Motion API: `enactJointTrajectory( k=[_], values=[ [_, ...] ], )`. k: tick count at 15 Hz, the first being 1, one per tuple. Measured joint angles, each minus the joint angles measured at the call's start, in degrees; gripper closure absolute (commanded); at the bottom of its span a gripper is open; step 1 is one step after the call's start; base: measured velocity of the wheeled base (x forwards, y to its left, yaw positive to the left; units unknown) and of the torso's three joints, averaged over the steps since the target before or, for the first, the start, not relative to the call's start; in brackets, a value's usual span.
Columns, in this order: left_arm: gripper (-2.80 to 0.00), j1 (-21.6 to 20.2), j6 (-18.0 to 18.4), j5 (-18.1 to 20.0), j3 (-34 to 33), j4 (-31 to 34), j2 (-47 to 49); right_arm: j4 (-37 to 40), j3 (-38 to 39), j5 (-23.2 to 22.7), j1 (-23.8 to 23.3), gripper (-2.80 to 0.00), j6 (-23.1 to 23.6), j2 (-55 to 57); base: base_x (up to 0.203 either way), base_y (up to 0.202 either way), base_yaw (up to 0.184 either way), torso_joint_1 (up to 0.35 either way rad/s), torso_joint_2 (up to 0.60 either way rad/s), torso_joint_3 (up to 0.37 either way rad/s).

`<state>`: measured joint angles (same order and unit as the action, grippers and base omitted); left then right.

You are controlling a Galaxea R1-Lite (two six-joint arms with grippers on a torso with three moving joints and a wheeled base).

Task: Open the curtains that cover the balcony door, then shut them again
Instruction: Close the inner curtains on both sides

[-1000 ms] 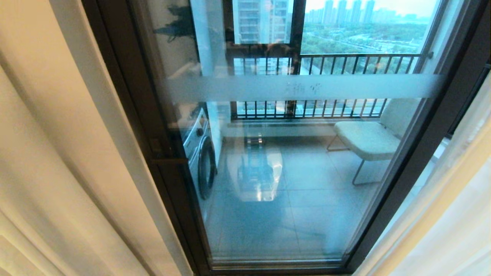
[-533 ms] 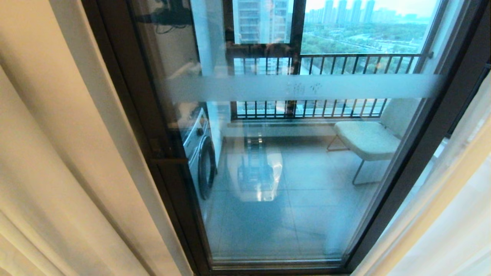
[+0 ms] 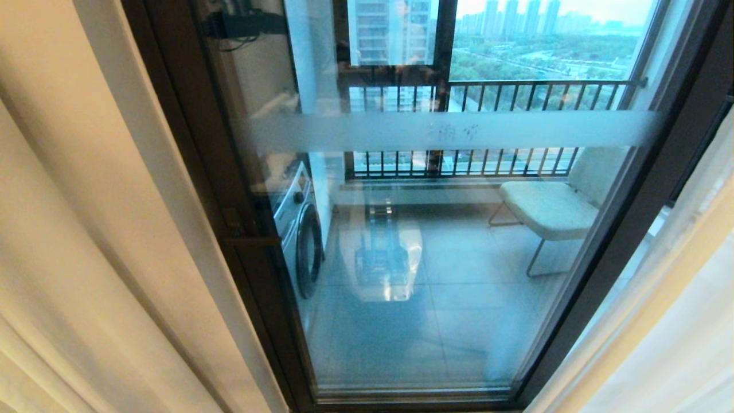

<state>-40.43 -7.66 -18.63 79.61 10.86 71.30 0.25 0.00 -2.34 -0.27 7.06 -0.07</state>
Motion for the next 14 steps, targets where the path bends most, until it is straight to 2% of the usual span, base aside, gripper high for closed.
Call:
enactJointTrajectory(
  k=[3,9,14],
  values=[
    [-2.8,-2.3,-0.6,0.8,4.3,0.1,5.1,0.0,0.0,0.0,0.0,0.0,0.0,0.0,0.0,0.0,0.0,0.0,0.0,0.0],
    [-2.8,-2.9,-1.8,1.6,13.6,0.2,15.6,0.0,0.0,0.0,0.0,0.0,0.0,0.0,0.0,0.0,0.0,0.0,0.0,0.0],
    [-2.8,-2.9,-2.8,5.2,23.8,0.1,24.8,0.0,0.0,0.0,0.0,0.0,0.0,0.0,0.0,0.0,0.0,0.0,0.0,0.0]
  ],
)
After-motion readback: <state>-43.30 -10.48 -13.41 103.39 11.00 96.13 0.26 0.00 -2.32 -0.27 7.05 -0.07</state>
